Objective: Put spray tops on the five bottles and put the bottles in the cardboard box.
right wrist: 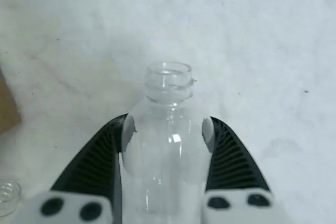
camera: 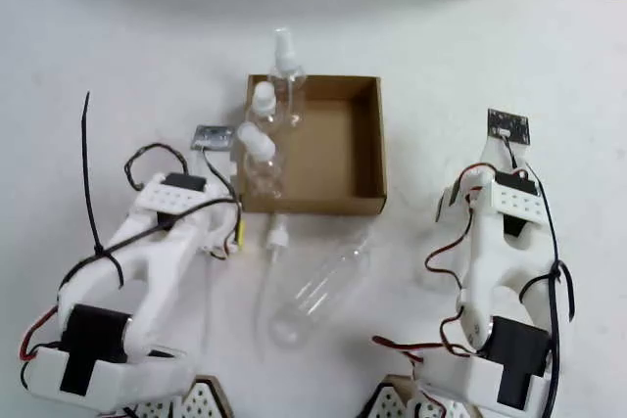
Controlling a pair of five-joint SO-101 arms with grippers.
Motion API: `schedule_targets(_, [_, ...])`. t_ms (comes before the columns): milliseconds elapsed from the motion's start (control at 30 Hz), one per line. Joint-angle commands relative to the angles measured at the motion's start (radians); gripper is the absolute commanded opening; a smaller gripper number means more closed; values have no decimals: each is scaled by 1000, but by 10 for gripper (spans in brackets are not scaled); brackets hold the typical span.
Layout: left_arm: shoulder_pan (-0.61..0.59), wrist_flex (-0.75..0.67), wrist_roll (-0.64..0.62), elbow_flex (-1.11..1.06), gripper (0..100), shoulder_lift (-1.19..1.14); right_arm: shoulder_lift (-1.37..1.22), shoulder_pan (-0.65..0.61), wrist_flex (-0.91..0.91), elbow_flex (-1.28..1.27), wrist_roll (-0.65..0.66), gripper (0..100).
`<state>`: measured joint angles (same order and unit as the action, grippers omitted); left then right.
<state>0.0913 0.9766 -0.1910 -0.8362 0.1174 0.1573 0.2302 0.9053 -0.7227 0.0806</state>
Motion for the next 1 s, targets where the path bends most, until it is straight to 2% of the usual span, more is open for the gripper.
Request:
schedule_targets(0, [-2, -18, 9, 32, 20, -1, 19, -45, -5, 9, -9, 16])
schedule_targets(100, [-5, -14, 12, 31, 20, 1, 50, -61, 22, 15, -9, 16])
schedule_targets(267, [-58, -23, 110, -28, 20, 108, 263, -64, 125, 9, -14, 16])
schedule_targets(433, [-82, -132, 118, -163, 20, 283, 446, -127, 148, -2, -9, 18])
schedule_targets(600, [-114, -155, 123, -258, 20, 460, 479, -269, 21, -51, -9, 18])
schedule_targets(733, [-134, -157, 123, -319, 20, 601, 495, -320, -180, -110, -14, 16])
schedule_targets(867, [-163, -157, 120, -365, 20, 722, 570, -329, -283, -141, -18, 16])
schedule_targets(967, [-203, -157, 117, -376, 20, 785, 647, -381, -375, -199, -32, 16])
